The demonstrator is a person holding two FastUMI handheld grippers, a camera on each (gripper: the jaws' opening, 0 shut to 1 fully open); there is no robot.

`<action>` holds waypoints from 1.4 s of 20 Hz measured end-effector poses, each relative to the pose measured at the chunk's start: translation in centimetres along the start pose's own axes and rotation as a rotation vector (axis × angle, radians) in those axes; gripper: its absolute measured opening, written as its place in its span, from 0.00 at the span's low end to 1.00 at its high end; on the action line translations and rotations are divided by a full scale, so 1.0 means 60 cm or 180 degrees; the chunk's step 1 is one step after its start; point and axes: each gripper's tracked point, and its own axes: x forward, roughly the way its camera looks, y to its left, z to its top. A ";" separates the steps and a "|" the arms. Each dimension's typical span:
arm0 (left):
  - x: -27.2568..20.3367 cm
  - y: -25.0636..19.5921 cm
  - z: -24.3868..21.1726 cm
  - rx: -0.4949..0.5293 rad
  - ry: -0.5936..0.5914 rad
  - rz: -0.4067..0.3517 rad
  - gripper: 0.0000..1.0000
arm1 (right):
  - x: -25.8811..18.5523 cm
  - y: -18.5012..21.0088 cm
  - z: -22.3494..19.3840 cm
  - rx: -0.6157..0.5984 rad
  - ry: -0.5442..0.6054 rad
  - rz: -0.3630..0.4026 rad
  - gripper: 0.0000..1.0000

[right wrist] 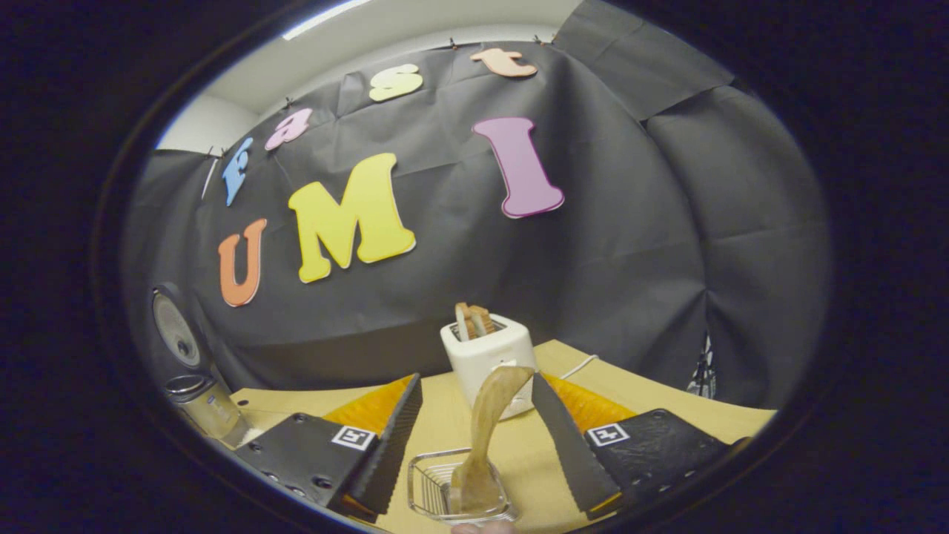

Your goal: Close the left gripper, press the button to open the rice cooker; take a wooden spoon from the chopstick holder with the right hand, scoop a spoonful of rice and pour it into the rice cooker, then put the wooden spoon back into the chopstick holder.

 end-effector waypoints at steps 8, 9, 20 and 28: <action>-0.002 -0.016 0.008 0.0023 -0.0078 -0.0009 0.98 | -0.091 0.004 0.075 -0.0386 -0.0408 0.0067 0.96; 0.000 -0.016 0.006 -0.0003 -0.0064 0.0001 0.98 | -0.102 0.019 0.075 -0.0459 -0.0372 0.0150 0.86; 0.131 0.013 0.144 0.0319 -0.0036 -0.0009 0.98 | -0.182 0.084 0.031 -0.0748 -0.0300 0.0817 0.95; 0.283 0.038 0.257 0.0291 0.0132 -0.0033 0.98 | -0.207 0.099 0.003 -0.0808 -0.0199 0.1070 0.93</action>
